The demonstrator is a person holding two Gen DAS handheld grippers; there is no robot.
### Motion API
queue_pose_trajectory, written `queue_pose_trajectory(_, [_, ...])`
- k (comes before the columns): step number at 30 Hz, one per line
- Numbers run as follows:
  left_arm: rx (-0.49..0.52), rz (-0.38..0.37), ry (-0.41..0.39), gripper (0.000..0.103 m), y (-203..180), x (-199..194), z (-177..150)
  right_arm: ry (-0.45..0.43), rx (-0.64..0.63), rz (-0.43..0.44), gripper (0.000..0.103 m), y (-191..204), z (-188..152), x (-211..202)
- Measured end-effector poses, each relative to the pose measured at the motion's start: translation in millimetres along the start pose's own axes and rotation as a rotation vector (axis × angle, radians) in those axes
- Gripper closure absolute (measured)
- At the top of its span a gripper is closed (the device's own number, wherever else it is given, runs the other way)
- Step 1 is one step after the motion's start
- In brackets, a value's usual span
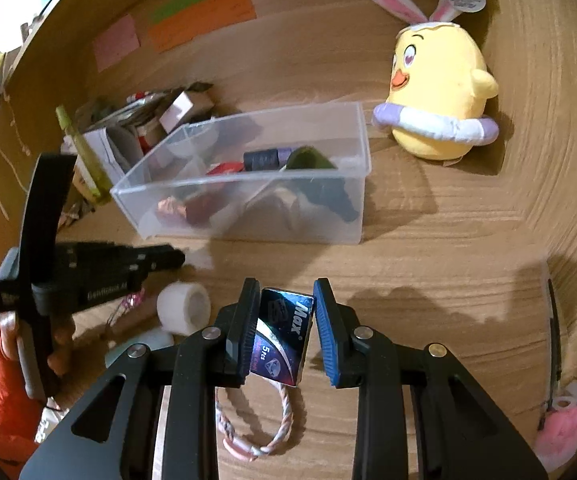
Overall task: Organize objects
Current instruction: 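Grasp the blue Max staple box with the right tool while the left tool grasps a small brown bead, then carry both items over the clear box and open both tools inside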
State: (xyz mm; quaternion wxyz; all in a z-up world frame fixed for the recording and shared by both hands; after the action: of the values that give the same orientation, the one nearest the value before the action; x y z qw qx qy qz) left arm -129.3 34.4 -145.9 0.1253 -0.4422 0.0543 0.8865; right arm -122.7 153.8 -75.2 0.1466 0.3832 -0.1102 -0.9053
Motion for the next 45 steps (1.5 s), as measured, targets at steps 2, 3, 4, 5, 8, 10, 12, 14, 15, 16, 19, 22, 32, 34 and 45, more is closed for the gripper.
queue_pose_trajectory(2, [0.001,-0.003,0.0,0.09,-1.5,-0.6,-0.4,-0.011,0.005,0.001,0.078,-0.7,5.3,-0.2])
queue_pose_trajectory(3, [0.0,-0.004,-0.001,0.09,-2.0,-1.3,-0.5,-0.019,0.008,0.001,0.078,-0.7,9.1,-0.3])
queue_pose_trajectory(4, [-0.002,-0.005,-0.004,0.09,-2.4,-2.5,-0.4,-0.023,0.008,0.003,0.078,-0.8,11.2,-1.1])
queue_pose_trajectory(5, [-0.003,-0.004,-0.008,0.09,-2.4,-4.0,0.0,-0.029,0.007,0.005,0.078,0.1,14.4,-1.4])
queue_pose_trajectory(8, [-0.009,-0.004,-0.026,0.09,-2.4,-11.6,3.2,-0.048,0.001,0.005,0.078,2.0,22.1,-3.1])
queue_pose_trajectory(10, [-0.01,-0.001,-0.044,0.09,-1.6,-19.4,7.4,-0.063,-0.004,0.006,0.078,3.8,28.5,-3.8])
queue_pose_trajectory(12, [-0.011,0.003,-0.06,0.09,-1.3,-25.9,11.7,-0.072,-0.005,0.01,0.078,5.1,33.7,-4.4])
queue_pose_trajectory(14, [-0.011,0.012,-0.082,0.09,-0.1,-34.8,17.2,-0.085,-0.007,0.015,0.078,7.3,39.8,-5.4])
queue_pose_trajectory(15, [-0.011,0.017,-0.095,0.09,0.3,-39.3,20.3,-0.091,-0.009,0.017,0.078,9.0,42.2,-6.0])
queue_pose_trajectory(16, [-0.012,0.02,-0.104,0.09,0.8,-42.3,23.1,-0.096,-0.013,0.019,0.078,10.0,44.5,-6.7])
queue_pose_trajectory(19, [-0.016,0.024,-0.135,0.09,2.6,-53.3,31.1,-0.115,-0.022,0.022,0.078,13.7,51.8,-8.7])
queue_pose_trajectory(22, [-0.019,0.028,-0.161,0.09,3.6,-61.8,38.2,-0.134,-0.032,0.028,0.078,18.5,60.7,-9.9])
queue_pose_trajectory(32, [-0.037,0.057,-0.232,0.09,16.6,-82.7,65.9,-0.196,-0.058,0.035,0.078,25.5,92.6,-15.0])
queue_pose_trajectory(34, [-0.041,0.06,-0.243,0.09,19.7,-85.4,71.0,-0.209,-0.058,0.035,0.078,25.9,99.7,-15.3])
queue_pose_trajectory(45, [-0.065,0.087,-0.246,0.09,38.6,-79.8,82.9,-0.241,-0.093,0.008,0.078,26.5,126.3,-6.8])
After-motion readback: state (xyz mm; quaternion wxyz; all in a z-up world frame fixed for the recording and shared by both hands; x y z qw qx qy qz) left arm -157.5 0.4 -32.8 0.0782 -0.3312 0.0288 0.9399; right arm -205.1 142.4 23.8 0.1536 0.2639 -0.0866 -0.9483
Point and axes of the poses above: each gripper's, at about its wrist camera, not at the fingertips, and x roughly the way its jaws point, y to its left, z to its top, the point moved 10 cm from there along x, roughly the way its jaws point, and after that the axes turned 10 degrees about x, right-handed, at the moved point
